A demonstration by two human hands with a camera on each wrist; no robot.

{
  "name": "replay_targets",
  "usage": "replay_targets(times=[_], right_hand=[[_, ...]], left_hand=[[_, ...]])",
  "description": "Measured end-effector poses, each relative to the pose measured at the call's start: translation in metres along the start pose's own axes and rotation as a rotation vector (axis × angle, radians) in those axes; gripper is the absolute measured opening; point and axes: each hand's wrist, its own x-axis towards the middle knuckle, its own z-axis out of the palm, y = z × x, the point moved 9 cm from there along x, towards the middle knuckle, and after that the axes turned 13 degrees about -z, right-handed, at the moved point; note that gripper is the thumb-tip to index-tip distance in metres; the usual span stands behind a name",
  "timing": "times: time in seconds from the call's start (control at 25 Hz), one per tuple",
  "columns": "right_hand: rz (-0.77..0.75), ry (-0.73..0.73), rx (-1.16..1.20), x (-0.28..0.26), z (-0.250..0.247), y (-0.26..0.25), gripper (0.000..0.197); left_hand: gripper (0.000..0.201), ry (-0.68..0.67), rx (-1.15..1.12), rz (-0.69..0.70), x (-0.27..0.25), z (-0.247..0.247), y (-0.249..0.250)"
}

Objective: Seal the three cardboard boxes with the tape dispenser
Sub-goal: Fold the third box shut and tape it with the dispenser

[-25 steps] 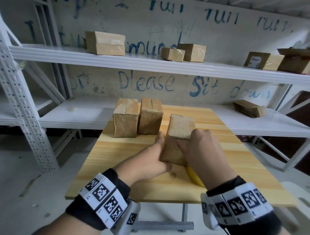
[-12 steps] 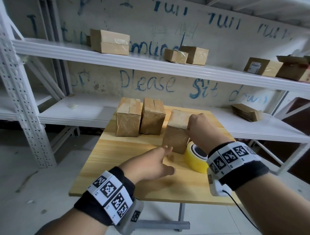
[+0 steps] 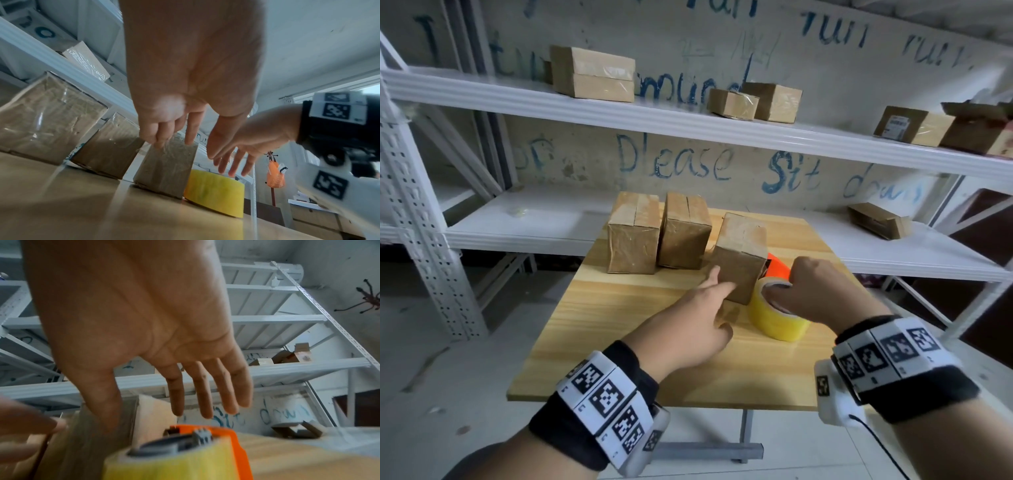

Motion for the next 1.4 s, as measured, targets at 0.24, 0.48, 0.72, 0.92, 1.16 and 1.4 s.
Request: replay_targets(times=[0.24,0.48,0.72,0.92,1.16,1.4], right_hand=[[-0.023,-0.140,-0.012,-0.021,0.034,0.000,0.053],[0.028,-0.037,0.193,-0.038,0.027,0.006,0.050],[-0.028,0.074,0.289,-0.048,0.020,-0.003,0.053],[0.063,0.104,0.302,-0.054,0.017,0.005,0.055],[-0.049,0.129,0.290,-0.059,0.012,-0.009,0.053],[-0.080,0.138,0.345,-0.061,0.015,-0.013,0.048]], left_hand=[[0.063,0.015,0.024,-0.026,-0.002,0.006,0.009],[0.079,0.339,0.200,0.132,0.003,-0.010,0.033],[0.073,0.399,0.439,0.047,0.004,-0.012,0.036],[0.069,0.376,0.467,0.036,0.002,-0.014,0.041],[0.040,0.382,0.288,-0.054,0.006,-0.043,0.033],[0.040,0.374,0.112,-0.163,0.022,-0.046,0.022]])
